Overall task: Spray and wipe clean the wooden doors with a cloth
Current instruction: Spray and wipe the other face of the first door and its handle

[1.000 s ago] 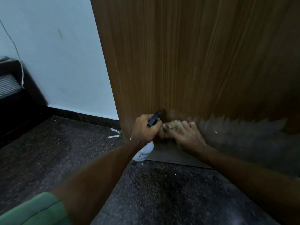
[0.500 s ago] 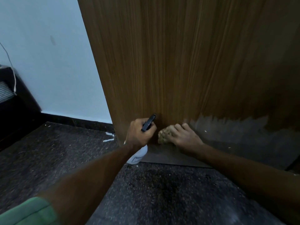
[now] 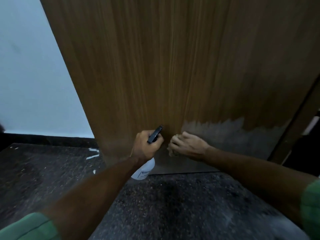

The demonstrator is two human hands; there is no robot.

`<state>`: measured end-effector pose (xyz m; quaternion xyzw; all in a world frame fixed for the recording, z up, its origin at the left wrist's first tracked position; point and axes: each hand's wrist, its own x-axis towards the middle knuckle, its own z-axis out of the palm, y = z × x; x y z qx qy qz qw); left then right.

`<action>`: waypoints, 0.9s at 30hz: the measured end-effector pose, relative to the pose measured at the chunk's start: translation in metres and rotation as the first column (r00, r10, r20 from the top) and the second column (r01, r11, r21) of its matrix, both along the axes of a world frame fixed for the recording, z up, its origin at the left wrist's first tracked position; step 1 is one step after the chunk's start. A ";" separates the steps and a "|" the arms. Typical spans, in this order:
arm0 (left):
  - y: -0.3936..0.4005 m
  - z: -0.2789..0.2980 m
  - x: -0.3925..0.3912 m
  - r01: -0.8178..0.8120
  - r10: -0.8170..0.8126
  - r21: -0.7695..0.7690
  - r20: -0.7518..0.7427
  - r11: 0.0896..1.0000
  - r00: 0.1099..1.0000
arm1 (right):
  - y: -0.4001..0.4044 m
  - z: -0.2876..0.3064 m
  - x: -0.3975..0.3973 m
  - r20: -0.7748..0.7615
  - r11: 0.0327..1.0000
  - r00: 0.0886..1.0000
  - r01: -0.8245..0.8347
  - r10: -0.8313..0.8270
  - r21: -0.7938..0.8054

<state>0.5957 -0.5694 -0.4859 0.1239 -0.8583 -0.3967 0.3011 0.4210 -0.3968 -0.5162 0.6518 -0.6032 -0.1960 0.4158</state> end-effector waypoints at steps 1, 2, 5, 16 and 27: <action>0.004 -0.001 -0.003 0.019 -0.019 0.009 -0.010 1.000 1.000 | -0.004 0.010 0.000 0.095 0.996 0.995 -0.013 0.021 -0.090; 0.006 -0.003 -0.007 0.031 -0.030 0.019 -0.021 0.999 0.999 | -0.006 0.022 0.001 0.211 0.974 0.977 0.014 0.035 -0.224; 0.011 -0.008 -0.016 0.027 -0.027 0.010 -0.025 1.000 0.999 | -0.006 0.042 -0.003 0.336 0.834 0.934 0.090 0.119 -0.544; 0.042 -0.011 -0.034 0.048 -0.048 0.013 -0.030 0.999 0.998 | 0.024 0.042 -0.010 0.348 0.859 0.935 0.124 0.066 -0.496; 0.060 -0.011 -0.060 0.044 -0.044 -0.001 -0.050 0.999 0.998 | 0.049 -0.005 -0.031 0.285 0.984 0.957 0.003 0.049 -0.179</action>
